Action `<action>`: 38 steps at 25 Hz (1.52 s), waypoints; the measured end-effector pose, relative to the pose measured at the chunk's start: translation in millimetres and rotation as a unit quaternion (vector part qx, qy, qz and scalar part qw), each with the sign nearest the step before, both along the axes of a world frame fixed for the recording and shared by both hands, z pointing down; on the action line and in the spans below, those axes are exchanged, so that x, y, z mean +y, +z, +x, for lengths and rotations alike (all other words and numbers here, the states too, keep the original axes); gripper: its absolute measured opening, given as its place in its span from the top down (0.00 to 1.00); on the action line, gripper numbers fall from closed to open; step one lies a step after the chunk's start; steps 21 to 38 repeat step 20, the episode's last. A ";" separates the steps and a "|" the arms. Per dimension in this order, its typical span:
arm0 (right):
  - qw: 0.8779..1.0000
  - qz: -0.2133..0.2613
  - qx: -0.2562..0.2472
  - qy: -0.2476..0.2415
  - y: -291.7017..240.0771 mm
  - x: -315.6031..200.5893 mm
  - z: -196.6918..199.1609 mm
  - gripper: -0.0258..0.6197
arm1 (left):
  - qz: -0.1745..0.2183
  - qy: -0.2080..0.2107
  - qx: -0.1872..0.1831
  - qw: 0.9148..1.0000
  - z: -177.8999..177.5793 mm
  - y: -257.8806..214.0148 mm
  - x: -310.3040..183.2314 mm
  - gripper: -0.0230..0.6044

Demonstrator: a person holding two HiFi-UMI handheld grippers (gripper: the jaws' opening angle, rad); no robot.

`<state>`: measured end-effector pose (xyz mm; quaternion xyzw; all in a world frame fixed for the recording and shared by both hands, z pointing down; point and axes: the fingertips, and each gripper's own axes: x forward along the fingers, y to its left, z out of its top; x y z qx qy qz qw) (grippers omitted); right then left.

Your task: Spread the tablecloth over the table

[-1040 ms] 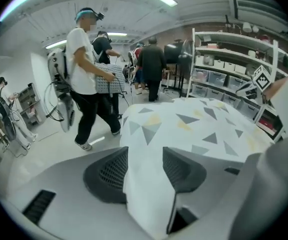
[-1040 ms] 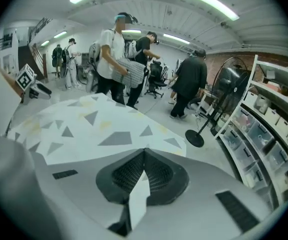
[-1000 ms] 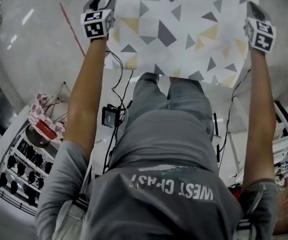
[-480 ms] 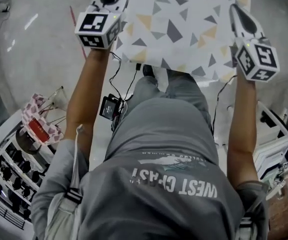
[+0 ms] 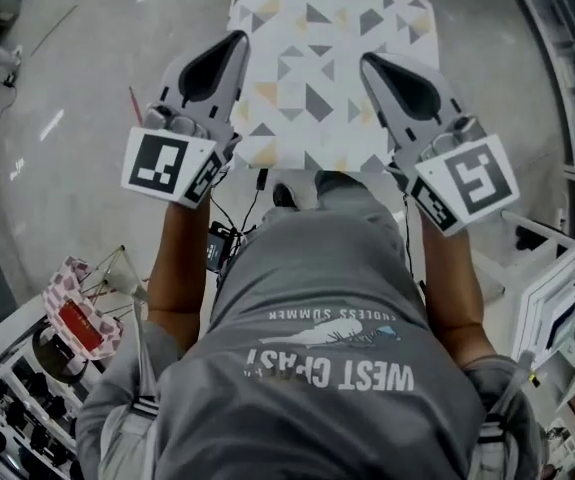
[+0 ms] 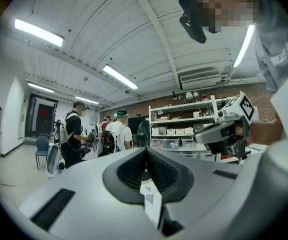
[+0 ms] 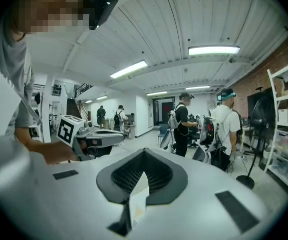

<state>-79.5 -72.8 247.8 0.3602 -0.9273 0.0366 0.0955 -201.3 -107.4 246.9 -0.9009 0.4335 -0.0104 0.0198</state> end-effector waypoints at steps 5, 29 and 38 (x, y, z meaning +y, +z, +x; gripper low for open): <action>1.000 0.023 -0.001 0.008 -28.0 30.4 0.4 0.95 | 0.024 0.008 0.002 1.000 -4.8 -28.2 36.1 0.97; 0.998 0.060 0.009 0.024 -56.6 72.5 -22.8 0.95 | 0.038 0.026 0.011 0.999 -29.7 -39.3 87.4 0.97; 0.998 0.060 0.009 0.024 -56.6 72.5 -22.8 0.95 | 0.038 0.026 0.011 0.999 -29.7 -39.3 87.4 0.97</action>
